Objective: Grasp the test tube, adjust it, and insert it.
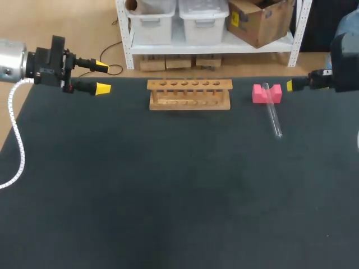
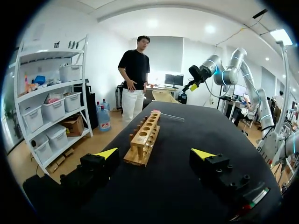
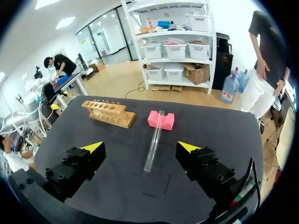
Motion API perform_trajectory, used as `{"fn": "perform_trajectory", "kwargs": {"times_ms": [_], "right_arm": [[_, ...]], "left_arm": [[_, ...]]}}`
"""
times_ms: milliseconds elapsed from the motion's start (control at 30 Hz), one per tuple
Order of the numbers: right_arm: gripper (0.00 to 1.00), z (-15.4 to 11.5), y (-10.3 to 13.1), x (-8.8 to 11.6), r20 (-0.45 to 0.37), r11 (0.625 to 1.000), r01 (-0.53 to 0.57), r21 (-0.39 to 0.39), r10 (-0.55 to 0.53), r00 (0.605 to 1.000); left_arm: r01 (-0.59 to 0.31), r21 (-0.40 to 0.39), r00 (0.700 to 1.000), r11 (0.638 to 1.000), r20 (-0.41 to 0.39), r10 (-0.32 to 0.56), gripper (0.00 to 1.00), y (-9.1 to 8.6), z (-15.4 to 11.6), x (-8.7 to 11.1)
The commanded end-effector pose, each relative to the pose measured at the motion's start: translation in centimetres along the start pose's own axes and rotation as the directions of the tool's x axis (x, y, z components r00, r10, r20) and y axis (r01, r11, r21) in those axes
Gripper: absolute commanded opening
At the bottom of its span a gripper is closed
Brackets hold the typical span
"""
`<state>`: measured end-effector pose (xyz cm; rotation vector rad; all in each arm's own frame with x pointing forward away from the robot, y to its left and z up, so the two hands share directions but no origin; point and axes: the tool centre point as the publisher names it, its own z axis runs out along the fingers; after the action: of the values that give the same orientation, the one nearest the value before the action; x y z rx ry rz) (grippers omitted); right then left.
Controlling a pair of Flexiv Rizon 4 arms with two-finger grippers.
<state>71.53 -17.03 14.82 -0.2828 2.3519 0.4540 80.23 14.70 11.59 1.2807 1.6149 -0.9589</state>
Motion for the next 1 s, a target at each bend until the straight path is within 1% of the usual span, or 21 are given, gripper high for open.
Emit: {"fn": "perform_trajectory", "kwargs": {"times_ms": [33, 100, 367, 400, 600, 667, 867, 1000], "right_arm": [[1.0, 1.8, 0.4, 0.3, 0.028, 0.868, -0.026, 0.496, 0.014, 1.0], [1.0, 2.6, 0.5, 0.4, 0.038, 0.86, -0.034, 0.509, 0.017, 0.999], [1.0, 5.5, 0.1, 0.9, 0.031, 0.802, -0.019, 0.597, 0.001, 1.0], [1.0, 5.7, -0.1, 0.9, 0.032, 0.799, -0.017, 0.601, -0.002, 0.999], [1.0, 7.4, -1.2, 1.2, 0.027, 0.802, -0.003, 0.598, -0.016, 1.0], [1.0, 8.0, -1.6, 1.4, 0.006, 0.809, 0.01, 0.588, -0.017, 1.0], [1.0, 9.3, -1.9, 1.5, -0.028, 0.816, 0.052, 0.576, -0.043, 0.999], [1.0, 10.0, -2.2, 2.0, -0.037, 0.82, 0.058, 0.57, -0.044, 0.998]], "left_arm": [[-0.002, -0.002, 1.0, 1.0, 0.002, 0.002, 1.0, -0.1, 0.0, 0.1], [-0.002, -0.002, 1.0, 1.0, 0.002, 0.002, 1.0, -0.1, 0.0, 0.1], [-0.002, -0.002, 1.0, 1.0, 0.002, 0.002, 1.0, -0.1, 0.0, 0.1], [-0.002, -0.002, 1.0, 1.0, 0.002, 0.002, 1.0, -0.1, 0.0, 0.1], [-0.002, -0.002, 1.0, 1.0, 0.002, 0.002, 1.0, -0.1, 0.0, 0.1], [-0.002, -0.002, 1.0, 1.0, 0.002, 0.002, 1.0, -0.1, 0.0, 0.1], [-0.002, -0.002, 1.0, 1.0, 0.002, 0.002, 1.0, -0.1, 0.0, 0.1], [-0.002, -0.002, 1.0, 1.0, 0.002, 0.002, 1.0, -0.1, 0.0, 0.1]]}}
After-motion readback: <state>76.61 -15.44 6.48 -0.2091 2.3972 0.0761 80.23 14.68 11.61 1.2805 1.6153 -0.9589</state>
